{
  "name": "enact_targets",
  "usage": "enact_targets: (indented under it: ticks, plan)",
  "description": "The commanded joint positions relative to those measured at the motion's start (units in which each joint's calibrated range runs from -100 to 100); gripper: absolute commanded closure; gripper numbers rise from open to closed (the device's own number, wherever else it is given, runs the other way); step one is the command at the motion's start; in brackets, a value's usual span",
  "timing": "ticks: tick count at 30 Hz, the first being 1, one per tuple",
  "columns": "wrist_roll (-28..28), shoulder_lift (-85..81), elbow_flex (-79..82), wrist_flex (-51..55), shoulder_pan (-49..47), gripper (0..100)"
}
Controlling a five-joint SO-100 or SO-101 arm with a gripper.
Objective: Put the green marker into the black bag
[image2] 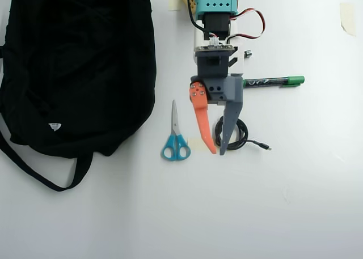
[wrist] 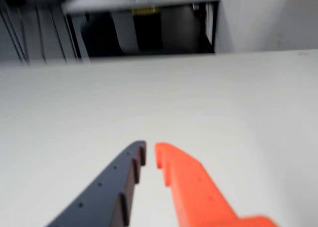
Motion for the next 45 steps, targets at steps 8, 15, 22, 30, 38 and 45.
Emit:
enact_targets:
  ticks: [8, 15, 22, 30, 38, 45]
  plan:
    - [6.09, -2.03, -3.94, 16.59, -2.18, 97]
    - [2.78, -1.87, -18.41, 40.28, -3.38, 97]
    - [0.63, -1.95, -24.16, 58.02, -3.68, 97]
    - [0.69, -1.95, -27.84, 74.81, -4.5, 97]
    - [0.69, -2.28, -28.38, 82.14, -4.65, 97]
    - [0.58, -2.61, -28.38, 88.51, -5.77, 97]
